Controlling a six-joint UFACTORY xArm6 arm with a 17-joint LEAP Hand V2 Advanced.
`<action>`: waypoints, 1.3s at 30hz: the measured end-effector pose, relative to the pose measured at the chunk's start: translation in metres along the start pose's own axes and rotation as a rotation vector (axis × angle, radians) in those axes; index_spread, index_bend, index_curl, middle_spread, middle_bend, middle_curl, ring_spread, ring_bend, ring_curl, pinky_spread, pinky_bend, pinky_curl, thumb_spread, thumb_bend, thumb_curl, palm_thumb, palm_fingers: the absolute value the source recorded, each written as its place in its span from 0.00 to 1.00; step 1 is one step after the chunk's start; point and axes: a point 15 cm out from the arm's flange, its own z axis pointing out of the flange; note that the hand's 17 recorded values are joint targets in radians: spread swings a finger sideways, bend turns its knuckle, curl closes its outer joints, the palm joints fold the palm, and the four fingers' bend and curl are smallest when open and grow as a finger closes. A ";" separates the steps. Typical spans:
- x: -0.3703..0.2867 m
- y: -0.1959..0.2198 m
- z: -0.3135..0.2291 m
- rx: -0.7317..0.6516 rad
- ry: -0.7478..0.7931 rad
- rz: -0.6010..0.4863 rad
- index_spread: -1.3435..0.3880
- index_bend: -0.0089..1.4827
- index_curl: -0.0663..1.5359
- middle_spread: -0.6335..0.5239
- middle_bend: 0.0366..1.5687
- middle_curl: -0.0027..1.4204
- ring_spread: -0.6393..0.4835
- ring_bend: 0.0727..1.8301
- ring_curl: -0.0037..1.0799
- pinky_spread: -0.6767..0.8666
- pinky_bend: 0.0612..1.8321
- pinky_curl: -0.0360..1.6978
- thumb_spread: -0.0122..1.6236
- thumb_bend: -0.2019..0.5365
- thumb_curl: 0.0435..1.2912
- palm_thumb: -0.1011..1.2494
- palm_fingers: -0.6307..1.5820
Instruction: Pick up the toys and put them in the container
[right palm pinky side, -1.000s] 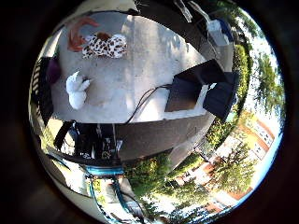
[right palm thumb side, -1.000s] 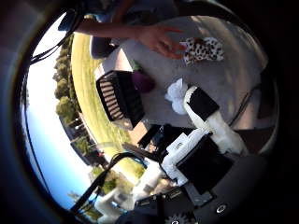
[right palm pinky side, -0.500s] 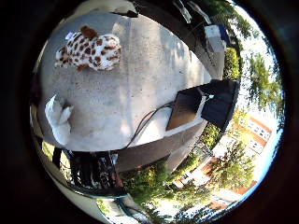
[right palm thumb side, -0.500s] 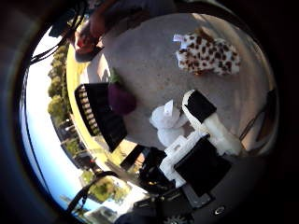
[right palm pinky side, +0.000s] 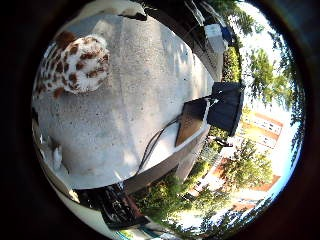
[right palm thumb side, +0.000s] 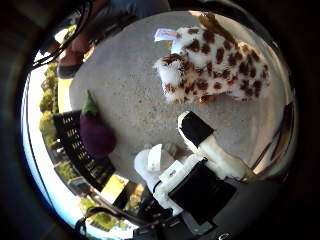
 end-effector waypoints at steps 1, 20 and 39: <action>-0.001 0.000 0.002 -0.004 0.007 -0.002 0.78 0.12 0.21 0.62 0.10 0.25 0.82 0.21 0.32 0.73 0.26 0.15 0.66 0.23 0.23 0.45 0.40; 0.002 0.002 0.031 -0.032 0.141 -0.070 0.59 0.13 0.25 0.45 0.42 0.41 0.69 0.51 0.50 0.73 0.45 0.19 0.65 0.25 0.26 0.55 0.81; 0.037 0.013 0.005 -0.052 0.147 -0.111 0.26 0.40 0.43 0.34 0.73 0.72 0.48 0.75 0.76 0.58 0.82 0.42 0.64 0.29 0.45 0.84 0.70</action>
